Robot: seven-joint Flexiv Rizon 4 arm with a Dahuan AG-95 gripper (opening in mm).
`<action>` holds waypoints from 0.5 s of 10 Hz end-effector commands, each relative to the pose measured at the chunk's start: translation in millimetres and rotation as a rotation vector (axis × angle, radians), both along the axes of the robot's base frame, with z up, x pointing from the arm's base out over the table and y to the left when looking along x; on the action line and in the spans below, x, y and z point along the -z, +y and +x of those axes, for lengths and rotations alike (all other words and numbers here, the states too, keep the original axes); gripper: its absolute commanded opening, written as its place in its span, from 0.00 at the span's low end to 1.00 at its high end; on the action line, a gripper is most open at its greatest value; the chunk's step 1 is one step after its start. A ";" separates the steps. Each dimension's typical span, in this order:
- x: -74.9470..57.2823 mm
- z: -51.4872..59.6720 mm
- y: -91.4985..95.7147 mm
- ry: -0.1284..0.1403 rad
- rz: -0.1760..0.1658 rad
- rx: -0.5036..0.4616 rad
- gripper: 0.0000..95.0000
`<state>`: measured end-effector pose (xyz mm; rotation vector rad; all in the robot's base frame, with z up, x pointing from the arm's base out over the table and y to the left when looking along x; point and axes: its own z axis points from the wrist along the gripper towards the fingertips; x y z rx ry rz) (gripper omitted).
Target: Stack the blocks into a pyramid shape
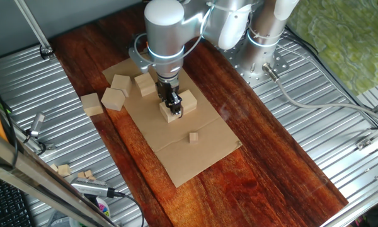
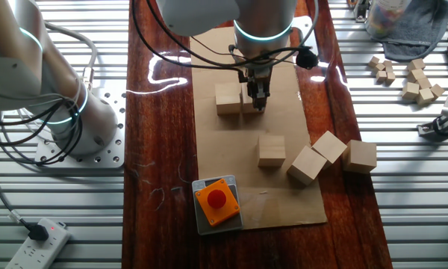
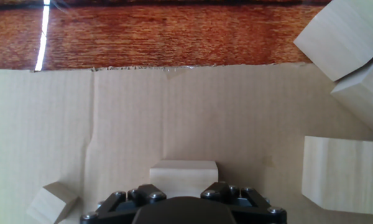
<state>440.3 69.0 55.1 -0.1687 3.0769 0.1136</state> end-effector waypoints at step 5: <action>0.2 -0.1 0.1 0.000 0.000 -0.013 0.80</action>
